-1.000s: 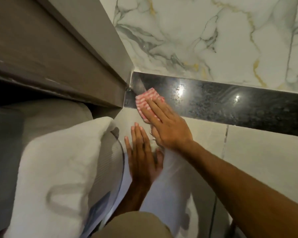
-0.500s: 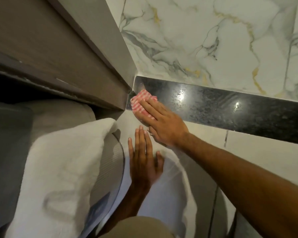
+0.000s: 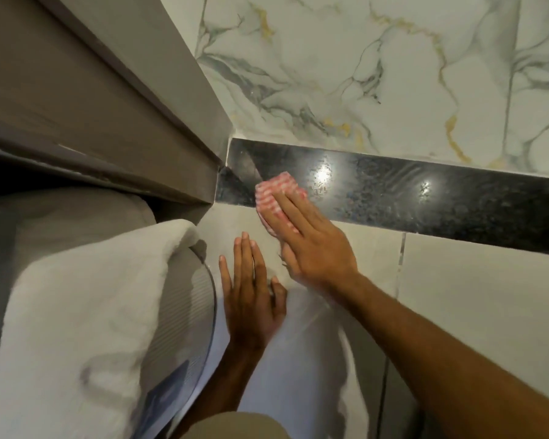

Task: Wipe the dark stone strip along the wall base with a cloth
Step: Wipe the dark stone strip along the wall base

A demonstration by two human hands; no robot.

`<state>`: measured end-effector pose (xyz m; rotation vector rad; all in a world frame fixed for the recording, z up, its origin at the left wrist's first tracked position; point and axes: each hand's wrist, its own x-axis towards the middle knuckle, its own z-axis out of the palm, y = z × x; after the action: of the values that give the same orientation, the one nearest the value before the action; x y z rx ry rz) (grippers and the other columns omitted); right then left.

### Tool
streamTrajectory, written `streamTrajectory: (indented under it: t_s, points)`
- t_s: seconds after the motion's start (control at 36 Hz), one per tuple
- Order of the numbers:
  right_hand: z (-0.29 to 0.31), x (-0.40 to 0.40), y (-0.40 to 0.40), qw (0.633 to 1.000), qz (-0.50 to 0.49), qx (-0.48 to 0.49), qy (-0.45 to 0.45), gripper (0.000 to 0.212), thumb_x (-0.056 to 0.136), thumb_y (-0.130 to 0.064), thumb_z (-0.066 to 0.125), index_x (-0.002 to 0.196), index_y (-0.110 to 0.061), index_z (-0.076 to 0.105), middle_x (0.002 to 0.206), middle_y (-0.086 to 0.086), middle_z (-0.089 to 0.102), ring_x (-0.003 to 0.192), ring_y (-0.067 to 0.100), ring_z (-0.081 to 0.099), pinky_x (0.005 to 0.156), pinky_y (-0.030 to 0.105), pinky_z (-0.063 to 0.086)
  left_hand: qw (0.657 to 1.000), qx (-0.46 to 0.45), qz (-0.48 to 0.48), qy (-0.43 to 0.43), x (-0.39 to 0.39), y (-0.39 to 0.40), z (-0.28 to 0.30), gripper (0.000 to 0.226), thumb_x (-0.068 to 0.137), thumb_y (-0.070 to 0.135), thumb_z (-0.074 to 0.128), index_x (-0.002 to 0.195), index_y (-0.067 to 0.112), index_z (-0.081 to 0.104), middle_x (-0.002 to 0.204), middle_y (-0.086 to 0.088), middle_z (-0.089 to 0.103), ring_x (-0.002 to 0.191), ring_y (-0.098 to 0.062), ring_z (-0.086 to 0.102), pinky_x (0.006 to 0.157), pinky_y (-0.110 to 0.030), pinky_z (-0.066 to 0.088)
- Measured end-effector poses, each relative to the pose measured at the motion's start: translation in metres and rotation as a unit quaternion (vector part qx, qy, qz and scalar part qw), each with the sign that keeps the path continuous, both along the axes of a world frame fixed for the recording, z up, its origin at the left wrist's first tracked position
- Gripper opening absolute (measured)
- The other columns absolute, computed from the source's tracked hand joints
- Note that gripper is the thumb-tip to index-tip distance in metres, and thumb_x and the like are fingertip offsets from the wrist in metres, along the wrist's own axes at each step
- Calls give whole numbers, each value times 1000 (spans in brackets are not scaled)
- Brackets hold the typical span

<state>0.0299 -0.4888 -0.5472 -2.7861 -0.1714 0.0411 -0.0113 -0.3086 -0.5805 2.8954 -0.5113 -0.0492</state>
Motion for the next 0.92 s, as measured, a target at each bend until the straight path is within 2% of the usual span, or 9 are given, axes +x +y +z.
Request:
streamTrajectory:
  t_s: [0.08,0.22,0.42,0.5,0.61,0.72,0.78,0.86,0.92]
  points:
    - [-2,-32,-25,994,-105,1,-11,71,106,-29,50,174,-22,32,183,9,26,172,27,22,139,46,30,1000,1,-1,9,3,-2,5,68,107,33,35,163,-6,39,174,-26,33,162,-43,33,130,-69,28]
    - [-1,38,-25,961,-277,10,-20,71,109,-31,45,175,-15,27,184,13,24,172,29,21,140,43,27,1000,-5,-17,17,4,-6,10,66,105,33,39,161,-2,45,171,-24,39,160,-42,37,131,-66,29]
    - [-5,0,-3,993,-110,21,-21,73,105,-27,59,173,-16,35,181,13,29,171,30,24,141,43,21,1000,-2,-22,15,2,-3,11,63,104,26,45,160,-3,46,171,-25,38,160,-42,37,130,-67,28]
    - [-4,-74,-14,988,-154,4,-25,69,100,-16,61,168,-14,46,176,15,40,167,32,35,132,51,42,999,21,-26,29,2,-8,17,68,107,37,37,162,-2,43,172,-25,34,160,-45,35,129,-69,30]
    - [1,-97,-42,918,-396,-9,-30,69,107,-20,53,173,-15,33,181,15,29,169,34,27,130,54,44,998,29,-54,34,-2,-32,16,71,108,43,34,166,2,36,174,-25,29,161,-45,30,128,-69,30]
    - [-6,-30,-64,836,-547,-16,-41,73,111,-32,52,175,-13,24,182,15,25,169,35,27,133,50,41,994,21,-107,16,-6,-59,4,72,108,45,37,170,10,26,176,-22,27,164,-42,24,132,-69,23]
    - [-12,-1,-74,868,-495,-17,-30,76,111,-37,48,177,-15,17,184,14,19,171,34,23,134,48,40,992,39,-120,1,-6,-69,-2,73,111,49,36,172,13,22,178,-21,23,165,-43,23,133,-67,18]
    - [-21,-4,-85,964,-267,-16,-17,71,111,-38,39,177,-19,20,186,10,16,173,29,14,141,42,19,990,67,-127,-11,-7,-77,-8,72,114,55,26,173,13,23,178,-21,25,164,-45,26,133,-67,20]
    - [-21,-34,-92,985,-168,-21,-25,69,110,-35,47,175,-23,27,185,7,22,173,27,16,142,39,12,990,66,-126,-12,-8,-77,-7,72,115,55,23,171,10,28,176,-23,29,162,-47,30,131,-69,26]
